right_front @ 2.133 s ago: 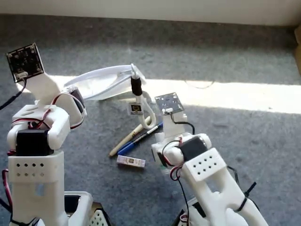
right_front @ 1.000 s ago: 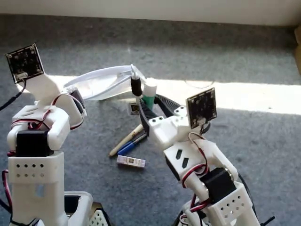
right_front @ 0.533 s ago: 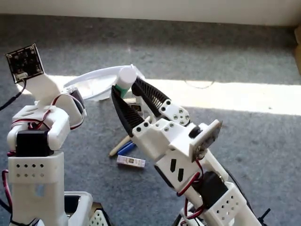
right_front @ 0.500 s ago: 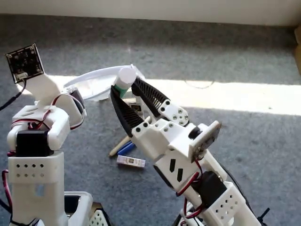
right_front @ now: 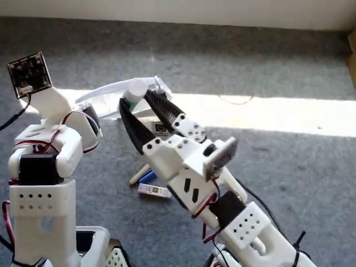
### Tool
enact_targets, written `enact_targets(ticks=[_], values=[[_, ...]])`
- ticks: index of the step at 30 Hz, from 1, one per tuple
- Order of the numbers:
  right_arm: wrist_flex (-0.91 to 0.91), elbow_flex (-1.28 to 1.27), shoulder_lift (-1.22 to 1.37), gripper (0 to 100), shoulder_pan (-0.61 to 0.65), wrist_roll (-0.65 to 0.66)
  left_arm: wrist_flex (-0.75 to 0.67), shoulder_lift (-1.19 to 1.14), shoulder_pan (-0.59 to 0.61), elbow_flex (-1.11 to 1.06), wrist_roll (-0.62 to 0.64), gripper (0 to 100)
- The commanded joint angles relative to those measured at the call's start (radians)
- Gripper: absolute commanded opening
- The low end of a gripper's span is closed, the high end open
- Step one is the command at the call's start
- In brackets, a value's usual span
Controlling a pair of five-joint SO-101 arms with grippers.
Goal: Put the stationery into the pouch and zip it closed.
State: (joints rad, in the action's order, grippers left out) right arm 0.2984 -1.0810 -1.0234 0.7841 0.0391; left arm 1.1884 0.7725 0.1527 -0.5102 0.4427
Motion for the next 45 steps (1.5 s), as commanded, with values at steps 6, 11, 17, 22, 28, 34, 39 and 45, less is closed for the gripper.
enact_targets(ticks=[6,11,17,22,28,34,39,45], values=[[0.143,0.099,0.206,0.5,0.004,0.011,0.000,-0.015,0.012,-0.021,0.005,1],[0.202,0.093,0.257,0.5,0.002,0.011,-0.003,-0.015,0.012,-0.019,0.005,1],[0.254,0.097,0.288,0.5,-0.051,0.011,-0.003,-0.015,0.012,-0.019,0.005,1],[0.254,0.091,0.323,0.5,-0.074,0.012,-0.003,-0.015,0.012,-0.019,0.005,1],[0.245,0.090,0.329,0.5,-0.071,0.020,-0.003,-0.015,0.012,-0.019,0.005,1],[0.245,0.085,0.329,0.5,-0.042,0.176,-0.005,-0.015,0.012,-0.019,0.005,1],[0.245,0.039,0.321,6.5,-0.012,0.186,-0.005,-0.015,0.012,-0.019,0.005,1],[0.245,0.021,0.321,14.9,-0.008,0.181,-0.005,-0.015,0.012,-0.019,0.005,1]])
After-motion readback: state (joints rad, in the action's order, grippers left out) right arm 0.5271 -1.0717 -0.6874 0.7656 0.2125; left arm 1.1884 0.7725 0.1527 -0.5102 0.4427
